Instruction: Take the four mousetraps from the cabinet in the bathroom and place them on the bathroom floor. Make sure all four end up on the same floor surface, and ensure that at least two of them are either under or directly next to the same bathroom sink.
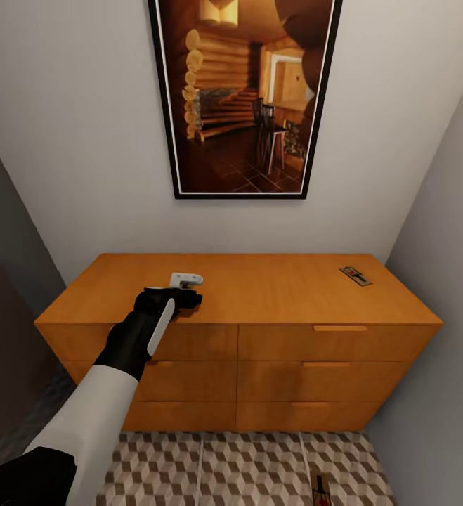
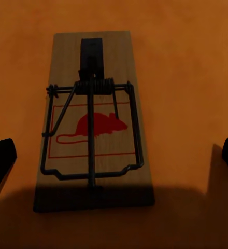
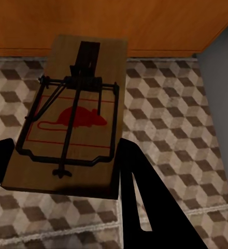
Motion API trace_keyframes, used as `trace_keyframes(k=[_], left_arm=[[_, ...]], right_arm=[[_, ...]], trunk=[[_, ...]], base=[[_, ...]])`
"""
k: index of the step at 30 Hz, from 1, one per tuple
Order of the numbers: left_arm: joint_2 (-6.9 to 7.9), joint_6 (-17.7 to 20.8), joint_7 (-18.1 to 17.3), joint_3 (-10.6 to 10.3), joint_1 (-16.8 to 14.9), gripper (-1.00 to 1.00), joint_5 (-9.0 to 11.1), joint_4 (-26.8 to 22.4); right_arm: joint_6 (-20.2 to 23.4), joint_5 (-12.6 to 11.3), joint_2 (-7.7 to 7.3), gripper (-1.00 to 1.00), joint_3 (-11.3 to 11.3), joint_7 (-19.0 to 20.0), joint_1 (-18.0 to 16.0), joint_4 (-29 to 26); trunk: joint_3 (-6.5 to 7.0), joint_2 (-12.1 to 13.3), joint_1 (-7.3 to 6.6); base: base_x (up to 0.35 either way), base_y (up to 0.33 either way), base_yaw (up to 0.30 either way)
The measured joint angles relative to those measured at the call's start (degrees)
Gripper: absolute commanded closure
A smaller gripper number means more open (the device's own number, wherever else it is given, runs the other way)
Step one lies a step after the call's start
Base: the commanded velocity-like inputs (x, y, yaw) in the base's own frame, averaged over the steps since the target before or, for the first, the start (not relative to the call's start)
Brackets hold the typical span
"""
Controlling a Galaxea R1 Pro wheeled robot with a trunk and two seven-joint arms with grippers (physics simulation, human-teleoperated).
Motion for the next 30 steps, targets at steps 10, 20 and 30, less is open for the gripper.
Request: trace_keyframes(k=[10, 20, 30], left_arm=[[0.00, 0.0, 0.0, 0.0, 0.0, -1.00, 0.0, 0.0], [0.00, -0.1, -0.1, 0.0, 0.0, 1.00, 0.0, 0.0], [-0.02, -0.2, -0.1, 0.0, 0.0, 1.00, 0.6, -0.1]], right_arm=[[0.0, 0.0, 0.02, 1.00, 0.0, 0.0, 0.0, 0.0], [0.0, 0.0, 0.01, 1.00, 0.0, 0.0, 0.0, 0.0], [0.0, 0.0, 0.04, 1.00, 0.0, 0.0, 0.0, 0.0]], trunk=[[-0.02, 0.0, 0.00], [-0.03, 0.0, 0.00], [-0.03, 0.0, 0.00]], base=[[0.000, 0.000, 0.000], [0.000, 0.000, 0.000], [0.000, 0.000, 0.000]])
